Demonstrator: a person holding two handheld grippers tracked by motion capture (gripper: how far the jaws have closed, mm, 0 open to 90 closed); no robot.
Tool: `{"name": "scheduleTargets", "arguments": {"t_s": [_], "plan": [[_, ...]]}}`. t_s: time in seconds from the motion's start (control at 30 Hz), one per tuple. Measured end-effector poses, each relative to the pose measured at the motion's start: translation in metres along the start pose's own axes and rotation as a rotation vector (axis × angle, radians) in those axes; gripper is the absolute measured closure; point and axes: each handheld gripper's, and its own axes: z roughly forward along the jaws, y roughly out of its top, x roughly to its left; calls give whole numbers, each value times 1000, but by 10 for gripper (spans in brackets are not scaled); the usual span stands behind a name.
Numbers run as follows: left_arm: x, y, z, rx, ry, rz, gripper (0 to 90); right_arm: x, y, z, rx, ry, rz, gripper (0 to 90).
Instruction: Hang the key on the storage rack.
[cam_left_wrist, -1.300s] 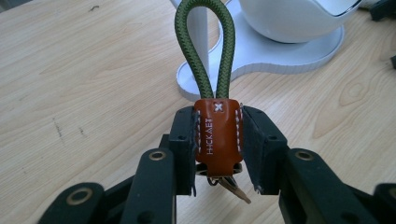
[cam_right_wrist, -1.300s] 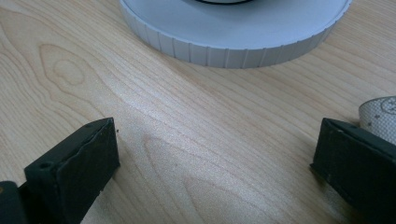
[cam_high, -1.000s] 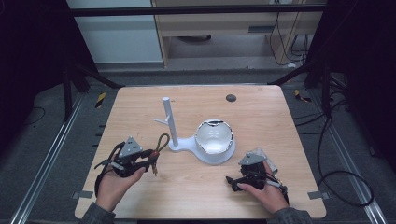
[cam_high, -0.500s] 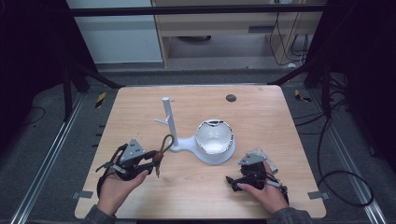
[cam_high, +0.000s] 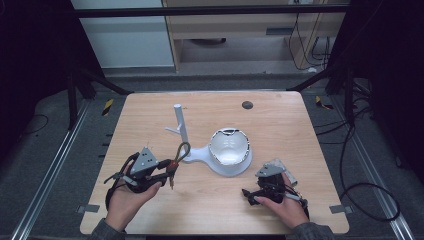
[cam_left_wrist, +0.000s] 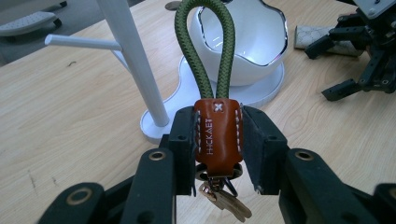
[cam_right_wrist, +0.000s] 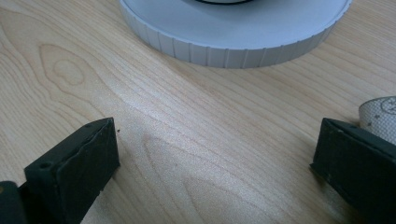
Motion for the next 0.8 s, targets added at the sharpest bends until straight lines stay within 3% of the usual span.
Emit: {"name": "scheduleTargets", "arguments": {"t_s": [0.8], "plan": [[-4,32,-5,-72,9,21,659,0,0,0,-2,-1,-3,2]]}}
